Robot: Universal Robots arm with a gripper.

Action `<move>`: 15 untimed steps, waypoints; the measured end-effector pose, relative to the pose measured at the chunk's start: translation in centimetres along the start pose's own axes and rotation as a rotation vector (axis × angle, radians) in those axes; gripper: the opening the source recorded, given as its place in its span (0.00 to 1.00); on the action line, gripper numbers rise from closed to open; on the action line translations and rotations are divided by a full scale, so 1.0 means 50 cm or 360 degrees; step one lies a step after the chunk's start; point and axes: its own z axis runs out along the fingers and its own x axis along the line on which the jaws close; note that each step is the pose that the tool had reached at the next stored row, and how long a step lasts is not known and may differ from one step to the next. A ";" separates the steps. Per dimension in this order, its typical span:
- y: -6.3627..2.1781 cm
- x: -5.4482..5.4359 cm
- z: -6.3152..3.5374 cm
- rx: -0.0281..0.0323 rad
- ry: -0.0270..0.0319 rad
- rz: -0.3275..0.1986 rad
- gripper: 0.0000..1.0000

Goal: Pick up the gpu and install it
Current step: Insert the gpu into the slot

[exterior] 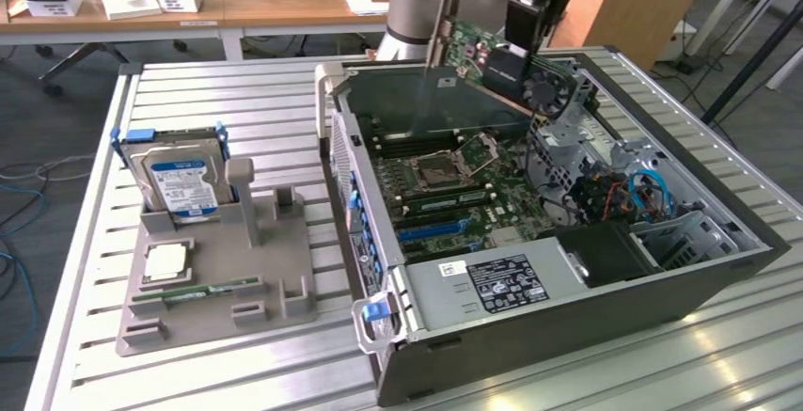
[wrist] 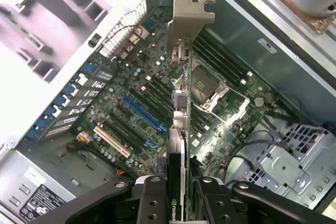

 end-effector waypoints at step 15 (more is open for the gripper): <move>0.000 0.000 0.001 -0.00095 0.00229 -0.0433 0.26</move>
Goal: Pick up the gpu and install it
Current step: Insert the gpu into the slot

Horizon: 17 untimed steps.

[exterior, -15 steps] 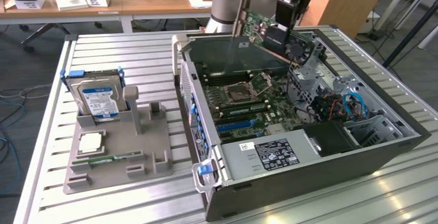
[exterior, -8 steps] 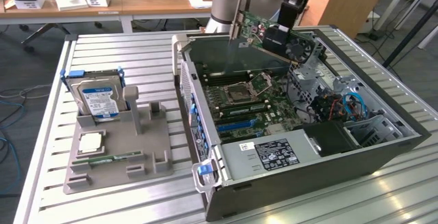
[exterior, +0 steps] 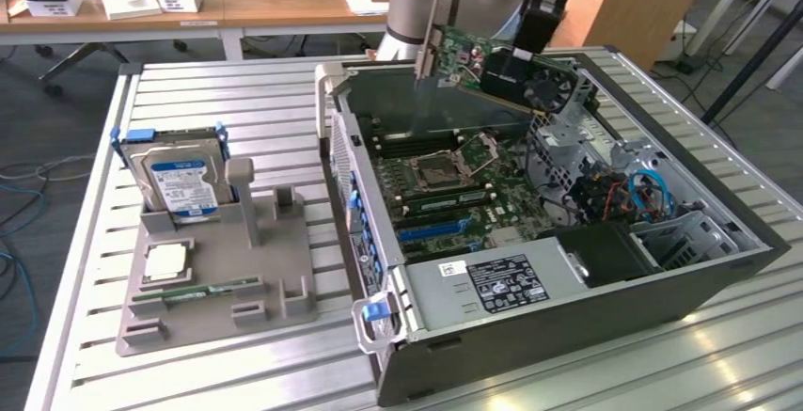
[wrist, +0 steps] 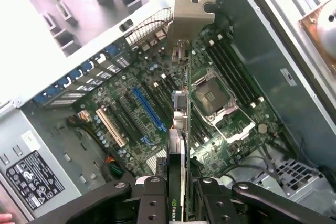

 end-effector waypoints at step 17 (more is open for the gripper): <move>0.000 0.000 0.002 -0.00108 0.00261 -0.0493 0.26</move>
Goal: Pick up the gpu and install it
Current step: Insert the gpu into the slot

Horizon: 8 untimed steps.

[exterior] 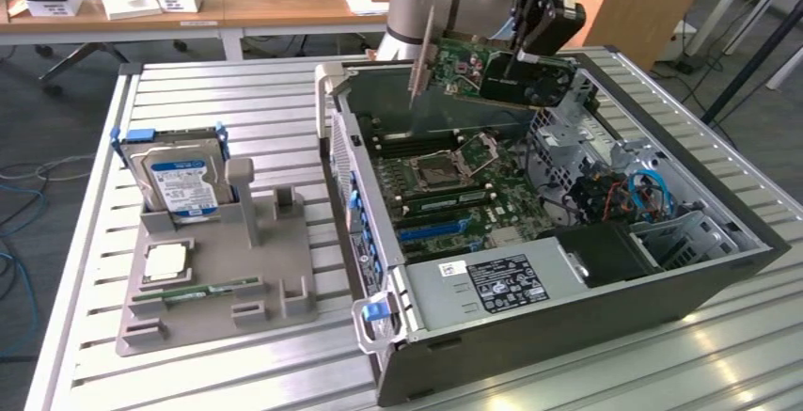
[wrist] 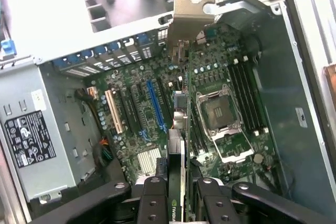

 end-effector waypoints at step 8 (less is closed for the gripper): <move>0.000 0.000 0.002 -0.00051 0.00122 -0.0231 0.26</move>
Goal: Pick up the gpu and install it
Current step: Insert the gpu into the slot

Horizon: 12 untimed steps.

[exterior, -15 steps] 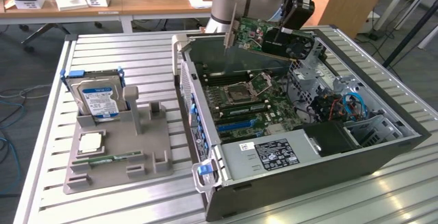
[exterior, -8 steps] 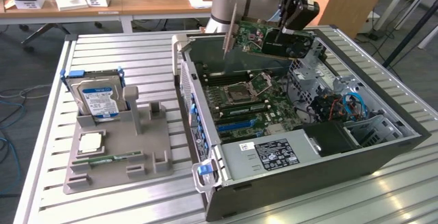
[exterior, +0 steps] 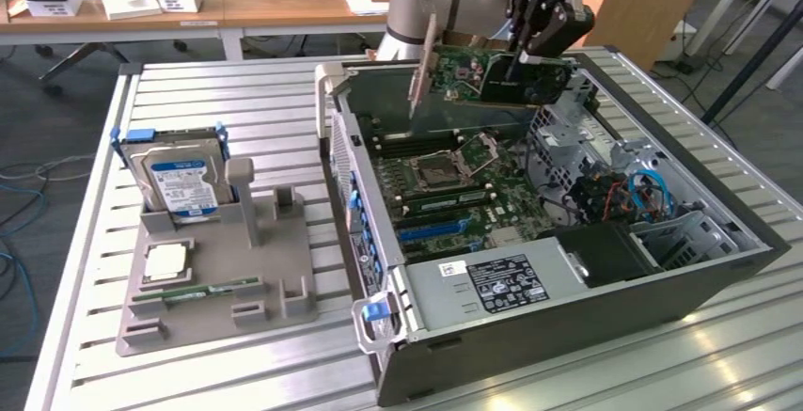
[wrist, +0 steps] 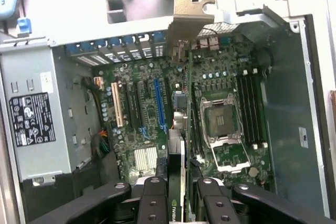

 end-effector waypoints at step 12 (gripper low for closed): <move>0.000 0.000 0.002 0.00008 0.00062 -0.0126 0.26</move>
